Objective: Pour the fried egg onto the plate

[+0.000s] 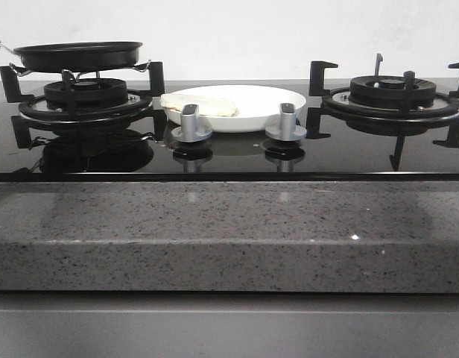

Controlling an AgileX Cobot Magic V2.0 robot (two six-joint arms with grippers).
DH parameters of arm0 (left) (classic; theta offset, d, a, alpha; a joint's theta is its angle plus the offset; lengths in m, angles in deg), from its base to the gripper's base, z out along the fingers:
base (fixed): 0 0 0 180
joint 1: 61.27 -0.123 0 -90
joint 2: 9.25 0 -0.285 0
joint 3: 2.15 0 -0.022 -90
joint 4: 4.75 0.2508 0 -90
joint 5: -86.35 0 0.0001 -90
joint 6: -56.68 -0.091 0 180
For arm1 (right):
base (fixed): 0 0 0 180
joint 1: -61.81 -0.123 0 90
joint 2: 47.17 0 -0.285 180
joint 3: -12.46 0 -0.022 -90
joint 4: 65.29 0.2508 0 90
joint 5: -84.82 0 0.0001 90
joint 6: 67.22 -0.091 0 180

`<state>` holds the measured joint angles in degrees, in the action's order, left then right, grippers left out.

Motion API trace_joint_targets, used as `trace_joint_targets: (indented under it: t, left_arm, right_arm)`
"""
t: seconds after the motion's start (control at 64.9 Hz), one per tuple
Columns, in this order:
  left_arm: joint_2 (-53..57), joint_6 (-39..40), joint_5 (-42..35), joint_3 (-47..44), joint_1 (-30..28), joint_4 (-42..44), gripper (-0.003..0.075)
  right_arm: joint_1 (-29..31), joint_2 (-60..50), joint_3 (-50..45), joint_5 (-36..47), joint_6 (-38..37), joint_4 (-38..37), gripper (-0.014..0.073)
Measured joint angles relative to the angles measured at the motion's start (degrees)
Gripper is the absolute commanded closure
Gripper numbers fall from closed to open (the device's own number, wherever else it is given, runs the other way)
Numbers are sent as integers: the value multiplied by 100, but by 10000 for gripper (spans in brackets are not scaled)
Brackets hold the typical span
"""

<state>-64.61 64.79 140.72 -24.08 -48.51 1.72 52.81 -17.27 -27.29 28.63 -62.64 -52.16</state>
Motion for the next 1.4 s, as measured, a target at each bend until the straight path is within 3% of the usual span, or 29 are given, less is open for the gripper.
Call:
trace_joint_targets:
  t: [0.724, 0.955, 1.232, 1.401]
  left_arm:
    - [350, 0, -152, -206, -171, -67, 739]
    - [1764, 0, -1853, -1596, -842, -400, 739]
    - [3509, 0, -3827, -3895, -905, -819, 739]
    - [4255, 11, -4587, -4838, -905, -882, 739]
  right_arm:
    - [0, 0, 0, -76, 0, 0, 661]
    - [0, 0, 0, -86, 0, 0, 661]
    - [0, 0, 0, -86, 0, -9, 661]
    - [0, 0, 0, -86, 0, -9, 661]
